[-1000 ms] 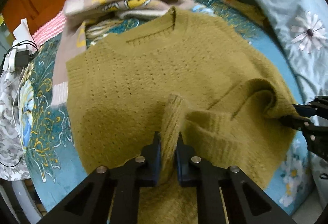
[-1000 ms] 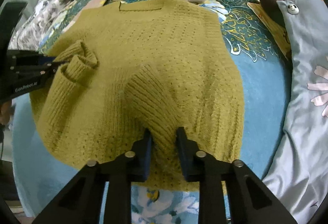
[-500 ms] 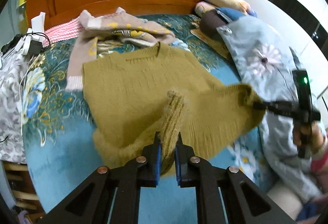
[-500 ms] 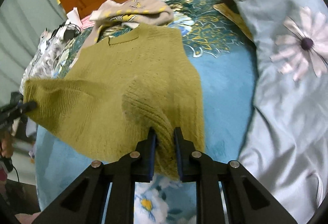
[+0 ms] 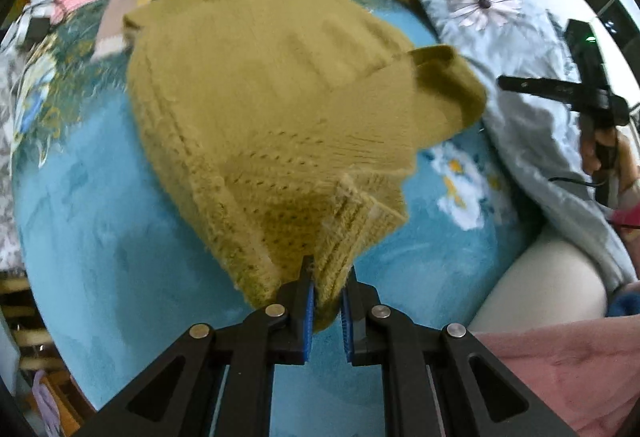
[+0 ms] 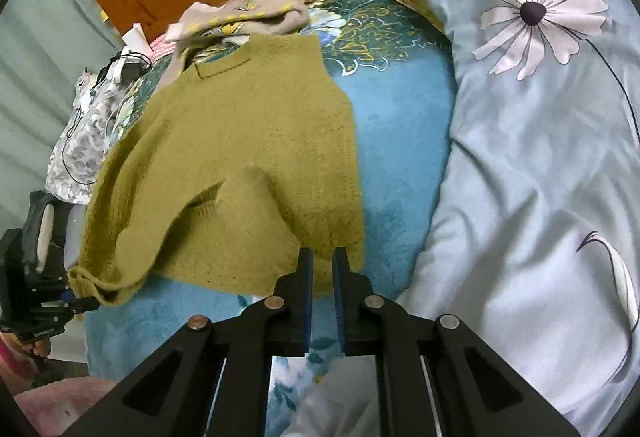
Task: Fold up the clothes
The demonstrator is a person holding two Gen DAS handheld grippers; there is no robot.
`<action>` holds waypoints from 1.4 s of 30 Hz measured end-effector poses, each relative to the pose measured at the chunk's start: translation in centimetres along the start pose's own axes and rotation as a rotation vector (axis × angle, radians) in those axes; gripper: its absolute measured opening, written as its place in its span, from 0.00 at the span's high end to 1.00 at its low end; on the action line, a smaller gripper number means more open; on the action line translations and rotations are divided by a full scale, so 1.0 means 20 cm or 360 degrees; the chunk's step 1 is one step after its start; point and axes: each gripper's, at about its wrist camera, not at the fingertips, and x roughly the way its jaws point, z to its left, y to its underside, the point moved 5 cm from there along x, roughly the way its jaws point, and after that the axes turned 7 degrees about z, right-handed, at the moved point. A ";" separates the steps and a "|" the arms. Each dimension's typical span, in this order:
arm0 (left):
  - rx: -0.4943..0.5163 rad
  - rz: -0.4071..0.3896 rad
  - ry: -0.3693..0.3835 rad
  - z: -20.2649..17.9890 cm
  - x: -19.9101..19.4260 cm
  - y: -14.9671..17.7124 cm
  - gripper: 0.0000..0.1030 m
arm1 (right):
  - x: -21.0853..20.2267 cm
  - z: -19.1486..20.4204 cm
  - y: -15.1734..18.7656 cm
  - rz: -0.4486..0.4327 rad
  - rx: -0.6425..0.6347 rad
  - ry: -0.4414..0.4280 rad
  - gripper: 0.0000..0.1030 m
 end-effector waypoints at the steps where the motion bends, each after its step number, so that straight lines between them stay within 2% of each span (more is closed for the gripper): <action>1: -0.0023 -0.0009 0.0000 0.02 -0.01 0.00 0.88 | 0.00 0.01 0.00 0.0000 -0.0001 -0.0019 0.90; 2: -0.0048 -0.0025 0.0005 0.03 -0.02 0.00 0.88 | 0.01 0.02 0.00 -0.0008 -0.0010 -0.0035 0.90; 3: -0.0074 -0.0041 0.0009 0.04 -0.03 0.00 0.88 | 0.01 0.04 0.00 -0.0016 -0.0021 -0.0051 0.85; 6: -0.0100 -0.0090 0.0070 0.06 -0.09 -0.02 0.81 | 0.01 0.07 -0.02 -0.0016 -0.0055 -0.0037 0.60; 7: -0.0091 -0.0107 0.0100 0.06 -0.12 -0.03 0.74 | 0.02 0.09 -0.02 -0.0014 -0.0060 -0.0050 0.57; 8: -0.0083 -0.0123 0.0130 0.06 -0.16 -0.04 0.66 | 0.02 0.10 -0.02 -0.0013 -0.0065 -0.0063 0.55; 9: -0.0069 -0.0149 0.0177 0.06 -0.19 -0.05 0.62 | 0.02 0.11 -0.03 -0.0014 -0.0064 -0.0071 0.55; 11: -0.0042 -0.0250 0.0275 0.05 -0.30 -0.08 0.48 | 0.03 0.12 -0.05 -0.0019 -0.0058 -0.0085 0.55; 13: -0.0063 -0.0357 0.0299 0.06 -0.39 -0.12 0.41 | 0.04 0.13 -0.07 -0.0017 -0.0049 -0.0090 0.55; 16: -0.0207 -0.0404 0.0231 0.14 -0.41 -0.19 0.40 | 0.10 0.18 -0.09 0.0036 -0.0096 -0.0085 0.54; 19: -0.0363 -0.0360 0.0115 0.22 -0.33 -0.21 0.40 | 0.19 0.23 -0.09 0.0115 -0.0162 -0.0040 0.53; 24: -0.0616 -0.0310 -0.0062 0.36 -0.21 -0.18 0.40 | 0.29 0.28 -0.13 0.0161 -0.0244 0.0095 0.52; 30: -0.0835 -0.0231 -0.0063 0.43 -0.10 -0.17 0.40 | 0.34 0.34 -0.14 0.0182 -0.0352 0.0202 0.55; 31: -0.0843 -0.0228 -0.0072 0.42 -0.10 -0.17 0.40 | 0.34 0.34 -0.13 0.0188 -0.0362 0.0220 0.64; 33: -0.0850 -0.0238 -0.0094 0.41 -0.09 -0.19 0.40 | 0.32 0.32 -0.10 0.0202 -0.0373 0.0238 0.74; 34: -0.0855 -0.0241 -0.0102 0.40 -0.09 -0.20 0.40 | 0.31 0.31 -0.09 0.0210 -0.0379 0.0246 0.84; 35: -0.0864 -0.0235 -0.0111 0.40 -0.08 -0.21 0.40 | 0.30 0.31 -0.08 0.0218 -0.0389 0.0246 0.87; 42: -0.0933 -0.0124 -0.0182 0.42 0.01 -0.25 0.40 | 0.12 0.31 0.11 0.0277 -0.0535 0.0157 0.89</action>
